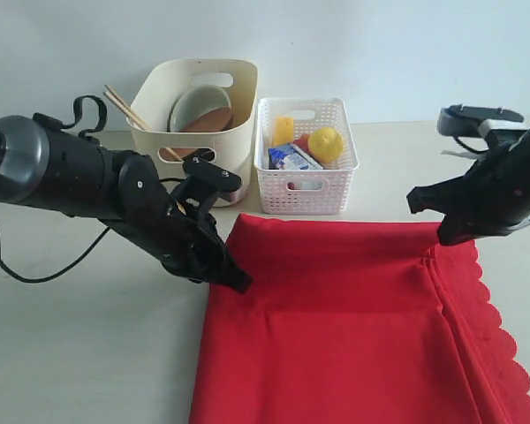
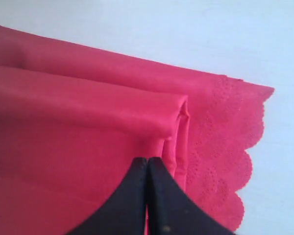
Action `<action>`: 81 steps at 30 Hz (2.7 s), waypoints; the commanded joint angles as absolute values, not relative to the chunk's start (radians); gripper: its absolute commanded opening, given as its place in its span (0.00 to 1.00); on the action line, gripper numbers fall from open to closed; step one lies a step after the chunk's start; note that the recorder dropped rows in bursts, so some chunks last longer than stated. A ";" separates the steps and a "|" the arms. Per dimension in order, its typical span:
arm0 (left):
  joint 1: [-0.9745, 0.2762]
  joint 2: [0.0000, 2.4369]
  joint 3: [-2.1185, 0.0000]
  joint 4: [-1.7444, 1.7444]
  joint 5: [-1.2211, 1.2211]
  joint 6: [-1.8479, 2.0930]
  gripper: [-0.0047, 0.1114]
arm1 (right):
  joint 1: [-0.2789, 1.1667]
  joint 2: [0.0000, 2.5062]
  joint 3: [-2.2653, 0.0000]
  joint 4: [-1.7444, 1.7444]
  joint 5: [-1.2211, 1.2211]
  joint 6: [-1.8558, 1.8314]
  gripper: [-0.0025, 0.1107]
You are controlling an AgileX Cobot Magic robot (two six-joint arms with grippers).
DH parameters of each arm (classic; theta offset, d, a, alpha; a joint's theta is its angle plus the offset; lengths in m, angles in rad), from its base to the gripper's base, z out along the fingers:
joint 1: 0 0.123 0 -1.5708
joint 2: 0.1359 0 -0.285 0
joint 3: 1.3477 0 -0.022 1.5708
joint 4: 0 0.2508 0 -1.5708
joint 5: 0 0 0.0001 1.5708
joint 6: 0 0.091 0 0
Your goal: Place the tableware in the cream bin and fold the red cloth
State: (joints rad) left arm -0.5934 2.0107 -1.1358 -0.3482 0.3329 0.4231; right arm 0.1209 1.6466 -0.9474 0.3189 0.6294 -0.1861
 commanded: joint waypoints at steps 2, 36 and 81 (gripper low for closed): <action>-0.589 1.851 -1.143 -0.368 0.427 0.413 0.04 | 0.114 1.524 -0.924 0.308 0.746 -0.160 0.04; -0.578 2.038 -1.297 -0.484 0.388 0.412 0.04 | 0.117 1.987 -1.105 0.290 0.419 -0.151 0.54; -0.578 1.156 -0.873 -0.323 0.502 0.265 0.04 | 0.117 1.544 -0.686 0.242 0.724 -0.078 0.79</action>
